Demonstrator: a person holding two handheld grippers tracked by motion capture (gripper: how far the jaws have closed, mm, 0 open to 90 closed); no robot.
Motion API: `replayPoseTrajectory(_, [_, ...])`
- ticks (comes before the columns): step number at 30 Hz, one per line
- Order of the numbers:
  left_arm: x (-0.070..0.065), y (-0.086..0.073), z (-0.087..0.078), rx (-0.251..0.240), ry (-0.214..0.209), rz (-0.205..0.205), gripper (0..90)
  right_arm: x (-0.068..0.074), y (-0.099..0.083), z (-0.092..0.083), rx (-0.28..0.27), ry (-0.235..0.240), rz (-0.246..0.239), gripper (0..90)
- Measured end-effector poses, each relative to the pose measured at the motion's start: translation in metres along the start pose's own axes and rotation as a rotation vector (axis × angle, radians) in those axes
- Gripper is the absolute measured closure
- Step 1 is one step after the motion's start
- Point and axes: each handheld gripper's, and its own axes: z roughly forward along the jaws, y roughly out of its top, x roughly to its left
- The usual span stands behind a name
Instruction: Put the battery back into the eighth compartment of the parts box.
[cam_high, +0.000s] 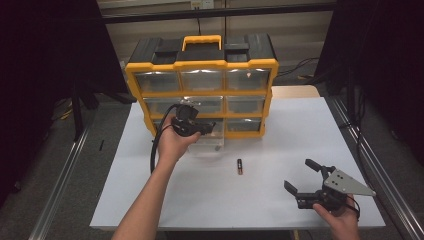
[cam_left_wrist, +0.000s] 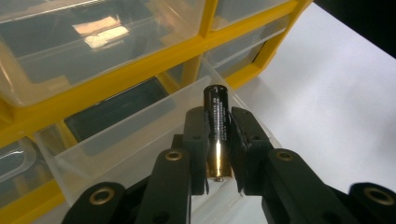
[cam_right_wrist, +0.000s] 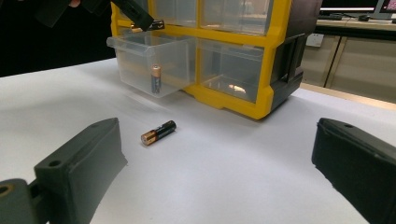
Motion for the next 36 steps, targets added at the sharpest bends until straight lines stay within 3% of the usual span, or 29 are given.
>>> replayPoseTrajectory(1, [-0.001,0.0,0.002,-0.023,0.003,-0.026,77.4,0.0,0.0,0.0,0.0,0.0,0.001,1.4])
replayPoseTrajectory(3, [0.001,-0.001,0.003,-0.018,0.022,-0.001,76.8,0.0,0.0,0.0,-0.001,0.0,0.001,1.4])
replayPoseTrajectory(4, [0.0,-0.002,0.005,-0.044,0.019,-0.026,73.6,0.0,0.0,0.0,0.002,-0.001,0.001,1.4])
replayPoseTrajectory(5, [0.001,-0.002,0.004,-0.033,0.017,-0.027,67.8,0.0,0.0,0.0,0.001,0.0,-0.004,1.4])
replayPoseTrajectory(8, [0.001,-0.005,0.005,-0.018,0.008,-0.016,63.4,0.0,0.0,0.0,-0.003,-0.003,-0.003,1.4])
replayPoseTrajectory(11, [-0.002,-0.007,0.005,-0.045,-0.004,-0.04,54.8,0.0,0.0,0.0,-0.003,-0.002,0.002,1.4])
replayPoseTrajectory(12, [-0.001,-0.006,0.002,-0.017,-0.006,-0.006,53.2,0.0,0.0,0.0,-0.005,-0.005,0.002,1.4])
replayPoseTrajectory(15, [-0.006,-0.006,0.0,-0.047,-0.019,-0.009,45.5,0.001,0.001,0.0,0.0,-0.002,-0.002,1.4])
replayPoseTrajectory(17, [-0.009,-0.006,-0.003,-0.046,-0.024,0.011,41.5,0.001,0.0,0.0,0.001,-0.002,-0.003,1.4])
replayPoseTrajectory(22, [-0.018,-0.006,-0.007,-0.065,-0.047,0.018,32.6,0.001,0.0,0.0,0.002,0.0,-0.005,1.4])
replayPoseTrajectory(34, [-0.034,-0.011,-0.008,-0.061,-0.1,0.058,23.1,0.001,0.0,0.0,0.004,-0.002,-0.001,1.4])
replayPoseTrajectory(36, [-0.037,-0.013,-0.006,-0.072,-0.126,0.053,22.5,0.001,0.0,0.0,0.002,0.0,-0.004,1.4])
